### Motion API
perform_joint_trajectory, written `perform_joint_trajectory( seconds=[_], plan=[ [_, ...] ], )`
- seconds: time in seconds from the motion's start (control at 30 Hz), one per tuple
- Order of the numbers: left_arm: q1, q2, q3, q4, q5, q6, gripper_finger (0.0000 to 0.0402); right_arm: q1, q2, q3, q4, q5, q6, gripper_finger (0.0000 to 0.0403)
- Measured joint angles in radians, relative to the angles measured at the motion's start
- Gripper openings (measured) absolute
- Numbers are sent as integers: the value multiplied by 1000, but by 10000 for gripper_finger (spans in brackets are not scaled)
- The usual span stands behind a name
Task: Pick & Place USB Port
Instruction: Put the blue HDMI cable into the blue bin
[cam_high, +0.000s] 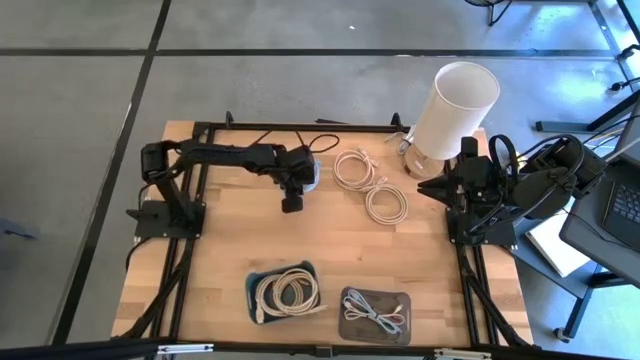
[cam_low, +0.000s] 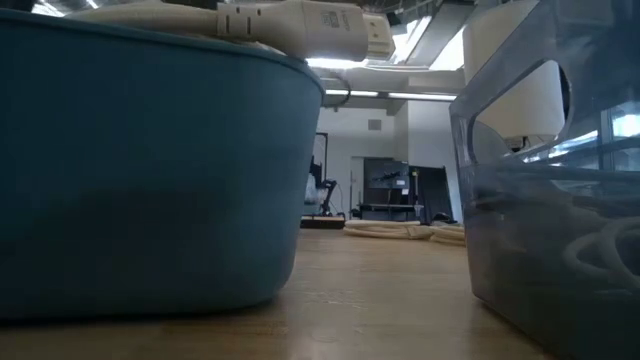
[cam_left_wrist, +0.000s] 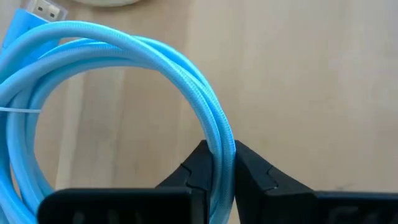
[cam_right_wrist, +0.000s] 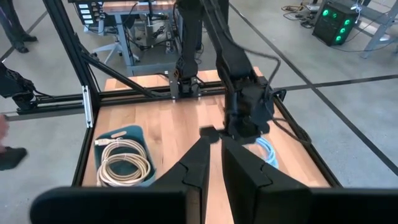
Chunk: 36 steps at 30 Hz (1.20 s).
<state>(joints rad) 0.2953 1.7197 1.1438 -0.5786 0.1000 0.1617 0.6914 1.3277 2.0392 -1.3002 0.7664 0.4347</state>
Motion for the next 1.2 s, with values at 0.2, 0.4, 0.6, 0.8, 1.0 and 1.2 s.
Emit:
perform_joint_trajectory(
  seconds=[0.2, 0.4, 0.6, 0.8, 1.0, 1.2],
  plan=[
    [-90, -78, 211, -323, 121, -54, 31, 0, 0, 0, -3, 0, 1, 45],
    [-211, -225, 253, -359, 479, -212, 31, 0, 0, 0, -16, 0, -1, 45],
    [-377, -363, 253, -340, 406, -432, 31, 0, 0, 0, -16, 0, -23, 45],
    [-590, -390, 228, -153, 237, -613, 31, 0, 0, 0, -15, 0, -24, 45],
    [-772, -389, 63, 106, 166, -842, 31, 0, 0, 0, -14, 0, -23, 46],
    [-847, -389, -100, 346, 88, -932, 31, 0, 0, 0, -13, 0, -31, 46]
  ],
)
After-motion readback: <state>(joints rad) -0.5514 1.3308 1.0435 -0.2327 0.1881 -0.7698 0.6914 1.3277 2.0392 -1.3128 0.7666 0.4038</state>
